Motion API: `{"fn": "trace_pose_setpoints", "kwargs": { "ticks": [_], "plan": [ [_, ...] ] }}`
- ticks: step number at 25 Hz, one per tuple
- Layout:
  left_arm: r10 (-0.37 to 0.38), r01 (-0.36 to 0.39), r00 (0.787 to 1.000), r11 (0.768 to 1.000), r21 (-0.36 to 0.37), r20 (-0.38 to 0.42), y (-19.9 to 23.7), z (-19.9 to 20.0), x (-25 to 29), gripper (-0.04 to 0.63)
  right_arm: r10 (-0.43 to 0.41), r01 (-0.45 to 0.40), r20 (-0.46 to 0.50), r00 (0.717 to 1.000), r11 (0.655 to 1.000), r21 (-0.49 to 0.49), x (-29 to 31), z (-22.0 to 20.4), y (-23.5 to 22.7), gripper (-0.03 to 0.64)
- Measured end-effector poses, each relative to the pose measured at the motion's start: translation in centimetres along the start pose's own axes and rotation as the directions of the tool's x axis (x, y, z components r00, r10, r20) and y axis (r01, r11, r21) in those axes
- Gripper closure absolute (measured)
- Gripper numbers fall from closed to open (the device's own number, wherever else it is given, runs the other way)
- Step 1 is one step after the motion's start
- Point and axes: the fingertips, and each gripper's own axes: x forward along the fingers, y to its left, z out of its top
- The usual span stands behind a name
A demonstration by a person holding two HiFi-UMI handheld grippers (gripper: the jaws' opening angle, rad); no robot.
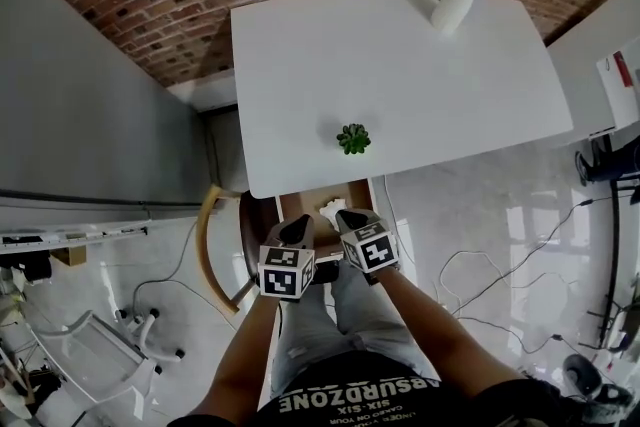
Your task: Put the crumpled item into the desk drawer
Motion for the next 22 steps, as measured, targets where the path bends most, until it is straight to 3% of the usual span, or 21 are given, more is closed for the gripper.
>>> {"fn": "trace_pose_setpoints", "kwargs": {
  "ticks": [22],
  "plan": [
    [-0.047,0.046,0.998,0.999,0.023,0.053,0.1,2.7,-4.3,0.589,-0.034,0.031,0.129,0.991,0.999,0.027,-5.6,3.3,3.5,0.62]
  ]
}}
